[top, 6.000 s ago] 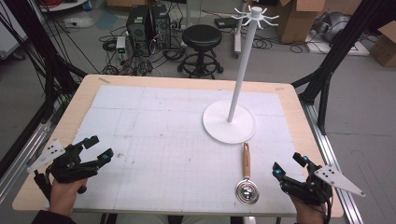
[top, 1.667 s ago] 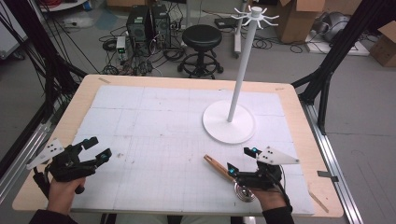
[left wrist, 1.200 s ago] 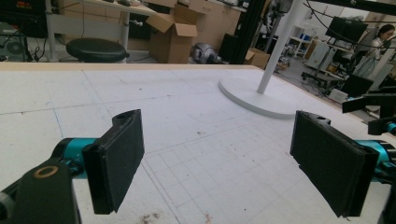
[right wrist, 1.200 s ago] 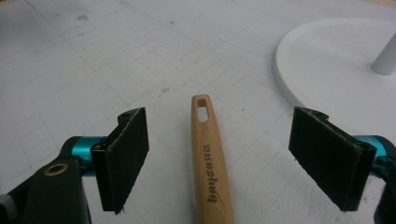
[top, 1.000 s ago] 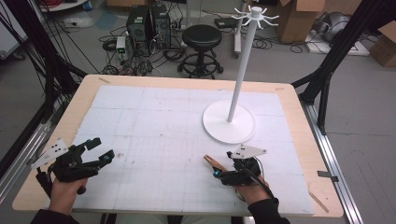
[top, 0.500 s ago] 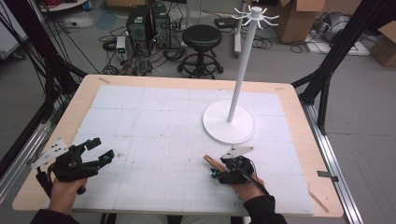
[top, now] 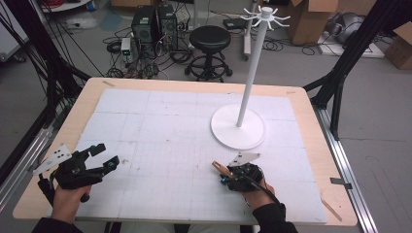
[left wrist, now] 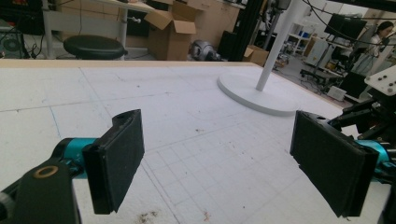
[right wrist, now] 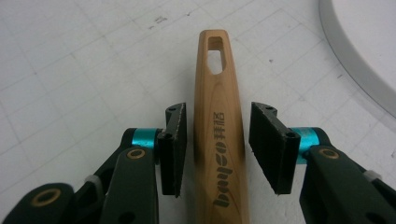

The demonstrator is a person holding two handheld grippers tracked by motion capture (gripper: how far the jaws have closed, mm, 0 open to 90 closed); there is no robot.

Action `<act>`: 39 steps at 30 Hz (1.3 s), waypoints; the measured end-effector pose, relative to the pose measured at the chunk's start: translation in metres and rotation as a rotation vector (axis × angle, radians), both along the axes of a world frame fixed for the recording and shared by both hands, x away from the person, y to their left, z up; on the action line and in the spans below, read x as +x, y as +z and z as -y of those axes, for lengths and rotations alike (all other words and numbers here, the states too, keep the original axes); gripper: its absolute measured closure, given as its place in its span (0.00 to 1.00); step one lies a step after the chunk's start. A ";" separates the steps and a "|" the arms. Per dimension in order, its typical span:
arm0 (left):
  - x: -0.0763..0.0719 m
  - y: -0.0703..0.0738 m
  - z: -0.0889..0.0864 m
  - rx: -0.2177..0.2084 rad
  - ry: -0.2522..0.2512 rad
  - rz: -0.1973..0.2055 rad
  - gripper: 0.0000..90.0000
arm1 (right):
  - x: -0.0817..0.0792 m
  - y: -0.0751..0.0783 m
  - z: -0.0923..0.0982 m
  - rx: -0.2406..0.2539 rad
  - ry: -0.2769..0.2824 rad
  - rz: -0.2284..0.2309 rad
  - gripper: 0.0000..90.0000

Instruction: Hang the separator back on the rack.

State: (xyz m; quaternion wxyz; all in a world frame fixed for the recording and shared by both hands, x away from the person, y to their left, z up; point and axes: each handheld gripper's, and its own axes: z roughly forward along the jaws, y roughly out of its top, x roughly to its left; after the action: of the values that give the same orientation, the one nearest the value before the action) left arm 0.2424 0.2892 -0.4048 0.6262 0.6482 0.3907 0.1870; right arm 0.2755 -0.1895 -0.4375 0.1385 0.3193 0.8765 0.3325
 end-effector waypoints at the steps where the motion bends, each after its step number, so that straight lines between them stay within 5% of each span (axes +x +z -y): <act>1: 0.000 0.000 0.000 -0.001 0.001 0.000 0.20 | 0.000 0.000 -0.001 0.001 -0.001 -0.002 0.65; 7: 0.000 0.000 0.000 -0.005 0.001 -0.001 0.20 | 0.000 0.001 -0.003 -0.008 0.004 0.003 0.73; 24: 0.000 0.000 -0.001 -0.009 0.003 0.000 0.20 | -0.003 0.004 -0.001 0.006 0.005 -0.006 0.75; 31: 0.000 0.000 -0.001 -0.008 0.000 0.001 0.20 | -0.006 0.012 0.005 0.080 0.028 0.006 0.75; 39: -0.001 0.001 0.001 -0.003 -0.005 0.006 0.20 | -0.010 0.026 0.013 0.239 0.036 0.021 0.75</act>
State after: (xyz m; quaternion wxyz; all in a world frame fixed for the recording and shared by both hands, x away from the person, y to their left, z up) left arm 0.2410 0.2882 -0.4034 0.6288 0.6478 0.3875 0.1867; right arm 0.2652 -0.2023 -0.4113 0.1026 0.3144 0.8347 0.4403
